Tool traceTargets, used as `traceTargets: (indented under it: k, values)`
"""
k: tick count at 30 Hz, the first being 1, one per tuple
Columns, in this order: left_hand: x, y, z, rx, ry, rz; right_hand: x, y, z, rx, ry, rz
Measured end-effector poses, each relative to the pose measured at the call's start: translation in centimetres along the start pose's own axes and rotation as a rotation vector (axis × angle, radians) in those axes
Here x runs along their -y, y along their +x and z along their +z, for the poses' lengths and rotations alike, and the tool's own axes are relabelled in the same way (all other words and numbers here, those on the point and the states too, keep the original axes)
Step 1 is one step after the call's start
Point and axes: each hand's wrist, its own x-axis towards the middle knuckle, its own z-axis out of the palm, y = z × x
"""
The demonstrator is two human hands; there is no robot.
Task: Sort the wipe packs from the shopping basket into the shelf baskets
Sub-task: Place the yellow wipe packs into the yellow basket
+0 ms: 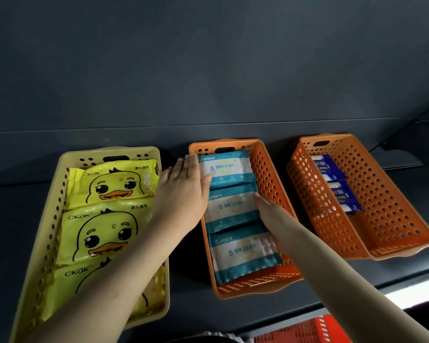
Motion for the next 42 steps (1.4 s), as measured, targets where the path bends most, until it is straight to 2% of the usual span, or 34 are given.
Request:
traceTargets:
  k: [5, 10, 19, 21, 25, 27, 29, 31, 34, 37, 42]
  values:
    - [0.0, 0.1, 0.0, -0.002, 0.001, -0.001, -0.4, -0.6, -0.1, -0.013, 0.014, 0.01]
    - [-0.1, 0.0, 0.1, -0.002, 0.001, -0.007, -1.5, -1.1, -0.6, -0.011, 0.138, 0.165]
    - [-0.3, -0.1, -0.1, 0.008, 0.016, -0.021, -1.9, -1.5, -0.9, 0.081, 0.16, 0.113]
    - [-0.2, 0.0, 0.0, 0.007, 0.01, -0.016, -1.9, -1.9, -1.2, 0.123, -0.003, -0.026]
    - [-0.1, -0.1, -0.2, 0.005, 0.009, -0.012, -2.6, -2.8, -1.8, 0.154, -0.595, -0.56]
    - [-0.1, -0.1, -0.2, 0.007, 0.001, -0.008, -2.7, -3.2, -2.3, 0.098, -0.917, -0.754]
    - [-0.2, -0.2, -0.5, 0.007, 0.0, -0.007, -2.3, -3.2, -2.6, 0.113, -1.135, -0.889]
    - [-0.2, -0.2, -0.4, 0.009, -0.004, -0.013, -1.8, -2.8, -2.6, 0.163, -1.306, -0.915]
    - [-0.2, -0.2, -0.4, 0.016, -0.018, -0.021, -1.6, -1.5, -2.1, 0.198, -1.471, -0.844]
    - [-0.3, -0.2, -0.4, 0.023, -0.013, -0.02, -2.4, -0.1, -1.3, 0.21, -1.564, -0.801]
    - [-0.3, -0.2, -0.5, 0.023, -0.002, -0.022, -3.1, 0.4, -1.3, 0.134, -1.593, -0.852]
